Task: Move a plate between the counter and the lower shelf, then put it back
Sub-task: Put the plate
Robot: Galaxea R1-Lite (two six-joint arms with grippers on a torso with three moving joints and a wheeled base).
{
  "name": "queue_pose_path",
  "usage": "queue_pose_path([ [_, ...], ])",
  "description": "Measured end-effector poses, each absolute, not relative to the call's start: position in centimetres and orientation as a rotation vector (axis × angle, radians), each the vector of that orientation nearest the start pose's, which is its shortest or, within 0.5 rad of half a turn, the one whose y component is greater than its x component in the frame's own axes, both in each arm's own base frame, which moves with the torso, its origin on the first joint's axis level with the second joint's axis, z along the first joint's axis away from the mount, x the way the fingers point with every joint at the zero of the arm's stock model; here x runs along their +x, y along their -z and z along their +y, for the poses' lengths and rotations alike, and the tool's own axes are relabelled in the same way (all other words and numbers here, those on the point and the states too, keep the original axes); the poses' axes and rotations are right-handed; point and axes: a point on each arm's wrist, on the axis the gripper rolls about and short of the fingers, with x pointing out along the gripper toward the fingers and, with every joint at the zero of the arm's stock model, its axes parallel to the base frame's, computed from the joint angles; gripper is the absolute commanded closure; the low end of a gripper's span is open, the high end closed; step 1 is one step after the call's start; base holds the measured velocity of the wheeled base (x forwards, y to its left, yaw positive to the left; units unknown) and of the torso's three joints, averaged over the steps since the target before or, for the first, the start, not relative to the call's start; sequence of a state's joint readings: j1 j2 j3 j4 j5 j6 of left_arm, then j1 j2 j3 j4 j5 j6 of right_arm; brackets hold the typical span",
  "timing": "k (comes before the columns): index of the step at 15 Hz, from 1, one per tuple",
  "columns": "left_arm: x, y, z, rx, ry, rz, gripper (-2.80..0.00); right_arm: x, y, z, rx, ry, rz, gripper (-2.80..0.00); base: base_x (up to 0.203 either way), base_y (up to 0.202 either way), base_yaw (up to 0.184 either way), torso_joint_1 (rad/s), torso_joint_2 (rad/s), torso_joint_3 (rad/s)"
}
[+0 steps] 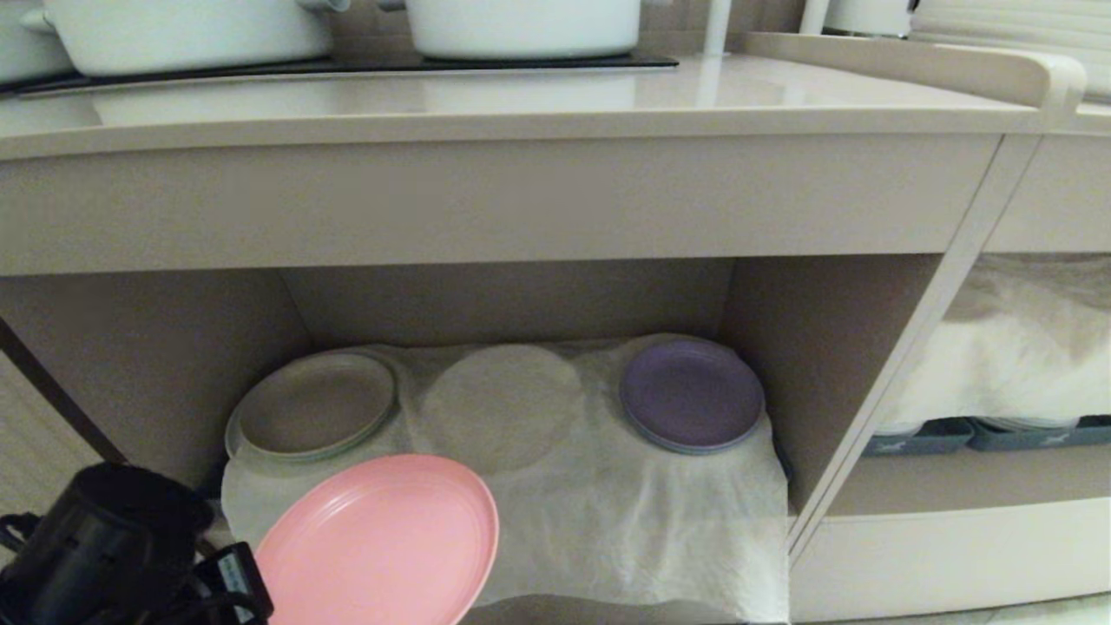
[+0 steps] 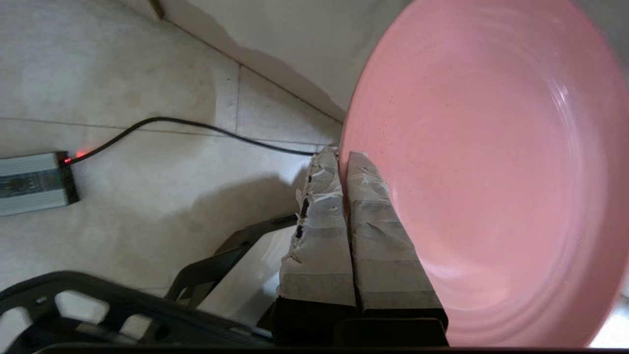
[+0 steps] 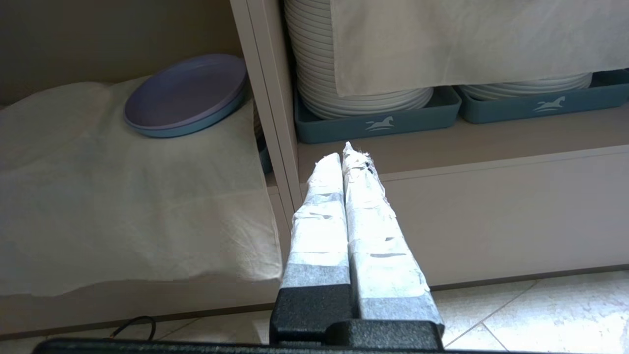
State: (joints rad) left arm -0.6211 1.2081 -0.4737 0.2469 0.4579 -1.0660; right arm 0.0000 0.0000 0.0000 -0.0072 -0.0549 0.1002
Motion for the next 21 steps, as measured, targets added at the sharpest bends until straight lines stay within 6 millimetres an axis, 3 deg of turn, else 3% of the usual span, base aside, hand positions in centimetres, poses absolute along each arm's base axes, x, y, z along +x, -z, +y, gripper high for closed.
queue_pose_path([
  [21, 7.7, -12.9, -5.1, -0.495, -0.237, 0.804, 0.0, -2.3, -7.6, -0.1, 0.101, 0.055, -0.01, 0.0, 0.0, 0.0, 0.0, 0.0, 0.0, 0.0],
])
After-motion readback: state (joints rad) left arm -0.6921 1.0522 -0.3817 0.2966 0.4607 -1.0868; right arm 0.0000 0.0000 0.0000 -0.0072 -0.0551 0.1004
